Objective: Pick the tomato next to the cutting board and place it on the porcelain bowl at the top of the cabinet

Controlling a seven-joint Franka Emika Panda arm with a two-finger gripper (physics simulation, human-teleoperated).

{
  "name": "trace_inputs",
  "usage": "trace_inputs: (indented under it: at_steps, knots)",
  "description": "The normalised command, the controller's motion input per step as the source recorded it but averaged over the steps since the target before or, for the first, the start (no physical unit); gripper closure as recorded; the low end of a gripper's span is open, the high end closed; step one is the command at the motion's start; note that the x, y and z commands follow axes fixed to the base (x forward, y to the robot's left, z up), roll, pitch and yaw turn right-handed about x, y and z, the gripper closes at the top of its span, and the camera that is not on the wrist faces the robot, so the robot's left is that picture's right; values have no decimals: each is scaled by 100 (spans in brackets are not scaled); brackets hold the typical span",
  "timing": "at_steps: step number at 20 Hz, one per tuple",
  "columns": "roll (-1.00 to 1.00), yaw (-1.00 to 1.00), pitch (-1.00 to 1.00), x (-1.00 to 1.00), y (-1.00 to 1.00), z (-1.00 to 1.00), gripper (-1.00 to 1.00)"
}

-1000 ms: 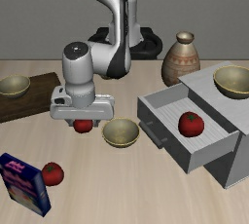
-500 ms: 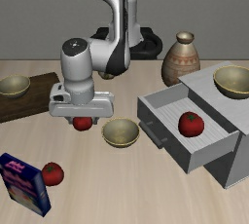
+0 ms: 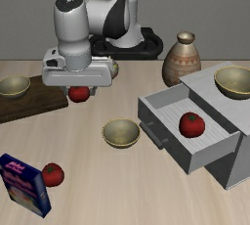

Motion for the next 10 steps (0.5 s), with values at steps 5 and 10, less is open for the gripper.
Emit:
trace_inputs:
  at_steps: [5,10]
  knots:
    - [0,0,0,0,0,100,100]
    - [0,0,0,0,0,100,100]
